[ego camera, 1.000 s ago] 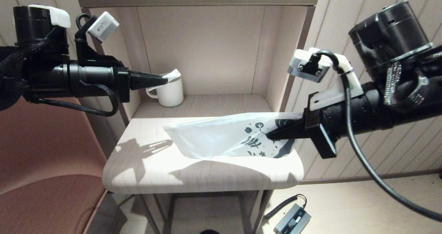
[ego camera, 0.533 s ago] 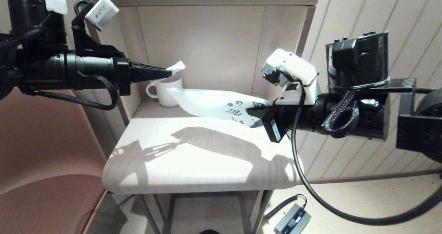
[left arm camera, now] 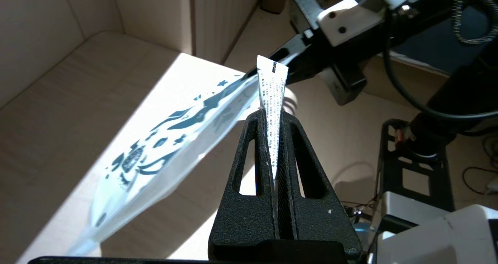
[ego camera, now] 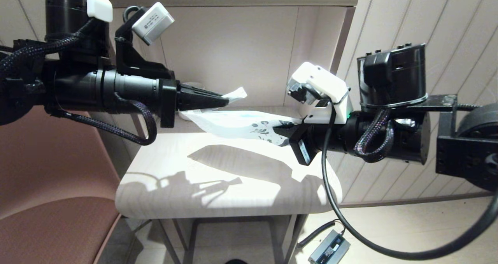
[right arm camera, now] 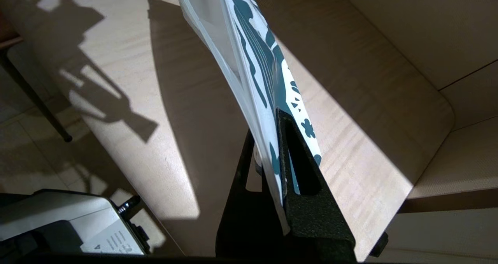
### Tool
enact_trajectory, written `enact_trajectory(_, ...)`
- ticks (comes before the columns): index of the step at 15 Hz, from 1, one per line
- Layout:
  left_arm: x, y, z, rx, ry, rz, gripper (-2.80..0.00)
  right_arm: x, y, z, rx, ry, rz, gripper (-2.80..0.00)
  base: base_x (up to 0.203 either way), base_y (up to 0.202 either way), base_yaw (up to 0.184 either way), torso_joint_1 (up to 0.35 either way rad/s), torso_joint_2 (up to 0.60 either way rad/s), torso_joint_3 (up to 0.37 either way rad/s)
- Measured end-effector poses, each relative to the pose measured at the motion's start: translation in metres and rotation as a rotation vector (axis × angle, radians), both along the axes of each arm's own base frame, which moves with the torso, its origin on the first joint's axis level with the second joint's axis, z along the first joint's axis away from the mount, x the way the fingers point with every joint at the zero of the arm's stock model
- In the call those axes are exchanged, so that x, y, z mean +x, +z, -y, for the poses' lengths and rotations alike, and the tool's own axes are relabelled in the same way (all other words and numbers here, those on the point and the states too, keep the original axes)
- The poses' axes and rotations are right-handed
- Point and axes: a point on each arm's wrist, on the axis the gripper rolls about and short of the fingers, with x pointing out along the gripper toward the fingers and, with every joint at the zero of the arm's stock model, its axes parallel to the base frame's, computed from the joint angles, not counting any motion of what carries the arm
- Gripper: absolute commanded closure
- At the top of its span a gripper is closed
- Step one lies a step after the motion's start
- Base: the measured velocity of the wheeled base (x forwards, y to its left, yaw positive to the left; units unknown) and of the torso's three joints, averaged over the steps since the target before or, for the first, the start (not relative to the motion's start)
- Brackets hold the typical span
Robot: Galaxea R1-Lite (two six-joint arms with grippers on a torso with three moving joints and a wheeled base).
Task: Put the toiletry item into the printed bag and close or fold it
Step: Place the toothpaste in the storage bag
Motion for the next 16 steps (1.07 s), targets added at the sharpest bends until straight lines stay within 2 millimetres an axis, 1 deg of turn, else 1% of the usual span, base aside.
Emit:
enact_trajectory(3,-0.005,-0.002,0.006,-0.02,-0.102,-0.016,0.0,-0.002,-0.002,0.0,-0.007,0.034,-0.033,0.0,0.0,0.0,0.0,0.0,0.0,0.0)
enact_trajectory(7,-0.003,-0.001,0.011,-0.029,-0.18,0.018,0.0,-0.004,-0.004,0.001,-0.017,0.074,-0.076,0.0,0.0,0.0,0.0,0.0,0.0,0.0)
enact_trajectory(9,0.002,-0.004,0.014,-0.026,-0.225,0.054,0.0,-0.005,-0.005,0.002,-0.024,0.087,-0.093,0.0,0.0,0.0,0.0,0.0,0.0,0.0)
enact_trajectory(12,0.012,-0.009,0.02,-0.009,-0.244,0.11,0.0,-0.005,-0.002,0.002,-0.017,0.099,-0.091,0.0,0.0,0.0,0.0,0.0,0.0,0.0)
enact_trajectory(16,0.022,-0.024,0.025,0.022,-0.255,0.127,0.0,-0.004,-0.001,0.001,-0.012,0.108,-0.088,0.0,0.0,0.0,0.0,0.0,0.0,0.0)
